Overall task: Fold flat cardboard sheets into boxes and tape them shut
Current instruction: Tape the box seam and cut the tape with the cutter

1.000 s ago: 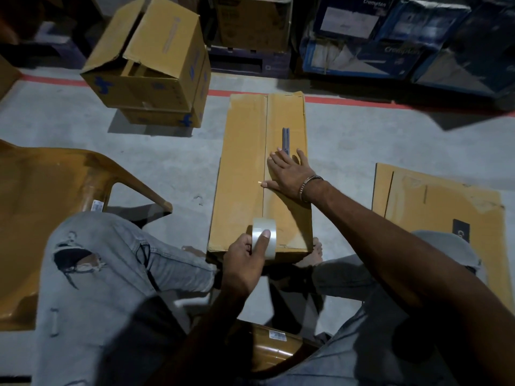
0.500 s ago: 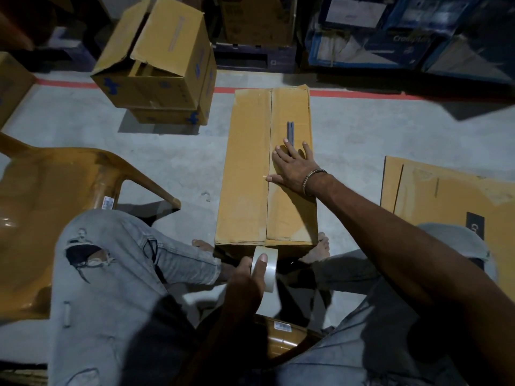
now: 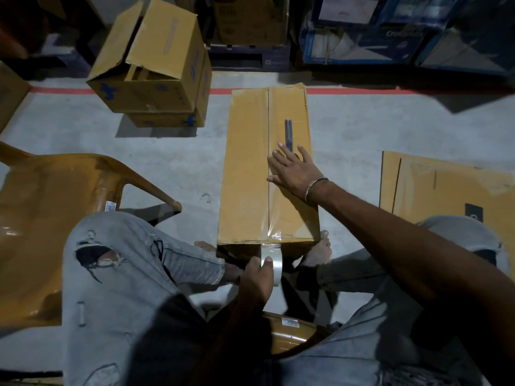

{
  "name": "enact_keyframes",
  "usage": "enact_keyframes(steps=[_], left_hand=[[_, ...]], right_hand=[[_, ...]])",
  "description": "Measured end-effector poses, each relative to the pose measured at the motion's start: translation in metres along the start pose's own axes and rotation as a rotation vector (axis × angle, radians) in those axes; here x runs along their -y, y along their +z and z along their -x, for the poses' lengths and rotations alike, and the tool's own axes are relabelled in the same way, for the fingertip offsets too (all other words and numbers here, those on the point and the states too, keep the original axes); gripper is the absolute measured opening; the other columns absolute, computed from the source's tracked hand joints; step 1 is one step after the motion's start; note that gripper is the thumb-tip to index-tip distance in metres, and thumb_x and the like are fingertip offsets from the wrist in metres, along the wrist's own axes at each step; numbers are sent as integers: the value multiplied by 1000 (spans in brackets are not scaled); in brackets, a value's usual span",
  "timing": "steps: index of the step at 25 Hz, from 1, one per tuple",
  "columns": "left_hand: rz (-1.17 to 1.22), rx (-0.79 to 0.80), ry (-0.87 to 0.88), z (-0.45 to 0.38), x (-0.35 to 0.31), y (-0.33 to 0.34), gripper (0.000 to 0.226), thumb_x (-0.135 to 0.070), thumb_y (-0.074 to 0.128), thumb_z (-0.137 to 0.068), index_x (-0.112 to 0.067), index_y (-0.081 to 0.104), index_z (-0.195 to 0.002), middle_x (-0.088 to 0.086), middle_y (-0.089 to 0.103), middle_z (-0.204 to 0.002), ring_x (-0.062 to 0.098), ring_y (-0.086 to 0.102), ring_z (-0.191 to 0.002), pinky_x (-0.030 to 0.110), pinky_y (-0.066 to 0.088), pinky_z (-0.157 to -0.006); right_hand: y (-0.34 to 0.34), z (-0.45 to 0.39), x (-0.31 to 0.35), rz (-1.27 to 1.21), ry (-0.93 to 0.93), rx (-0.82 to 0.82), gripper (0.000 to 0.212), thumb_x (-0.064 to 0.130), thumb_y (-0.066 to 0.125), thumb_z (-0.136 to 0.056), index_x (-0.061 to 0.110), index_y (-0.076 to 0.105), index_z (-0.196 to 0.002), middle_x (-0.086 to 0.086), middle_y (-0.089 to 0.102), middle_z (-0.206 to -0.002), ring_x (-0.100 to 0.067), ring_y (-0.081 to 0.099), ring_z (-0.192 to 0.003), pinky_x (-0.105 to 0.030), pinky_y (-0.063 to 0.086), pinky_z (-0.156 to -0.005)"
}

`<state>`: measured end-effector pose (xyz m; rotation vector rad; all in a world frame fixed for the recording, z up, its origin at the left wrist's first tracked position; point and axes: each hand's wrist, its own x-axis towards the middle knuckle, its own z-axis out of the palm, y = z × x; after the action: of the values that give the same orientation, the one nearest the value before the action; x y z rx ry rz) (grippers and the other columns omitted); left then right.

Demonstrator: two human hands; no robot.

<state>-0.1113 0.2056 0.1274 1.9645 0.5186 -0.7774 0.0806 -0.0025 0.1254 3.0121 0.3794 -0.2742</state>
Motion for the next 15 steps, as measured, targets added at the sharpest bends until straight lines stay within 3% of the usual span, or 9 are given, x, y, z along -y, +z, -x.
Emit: enact_keyframes(steps=[3,7,10,15], left_hand=[[83,30,-102,-8,-16,2,19,-20,52,-105,-4,61,-104,18,60,-108,32,57,-95,36,47,-88],[299,25,-247,-9,-31,-3,19,-18,57,-104,-10,55,-86,13,56,-89,23,50,-71,34,42,-66],[330,2,-185,0,-35,0,16,-25,55,-107,-9,57,-102,6,54,-83,20,51,-70,30,39,-60],[353,7,-26,5,-30,0,28,-44,52,-107,-18,62,-102,6,62,-94,20,59,-79,35,52,-72]], right_hand=[[13,36,23,-55,-49,-38,70,59,15,-108,17,18,-164,-6,14,-172,-23,3,-160,-57,9,-126],[32,85,54,-73,-81,-68,80,67,11,-106,12,16,-164,-7,13,-172,-21,9,-159,-58,17,-124],[40,110,65,-62,-120,-51,86,72,11,-102,13,14,-165,-7,12,-172,-21,9,-159,-59,19,-122],[36,114,67,-93,-102,-50,86,73,14,-101,16,17,-164,-5,16,-172,-22,14,-159,-59,24,-120]])
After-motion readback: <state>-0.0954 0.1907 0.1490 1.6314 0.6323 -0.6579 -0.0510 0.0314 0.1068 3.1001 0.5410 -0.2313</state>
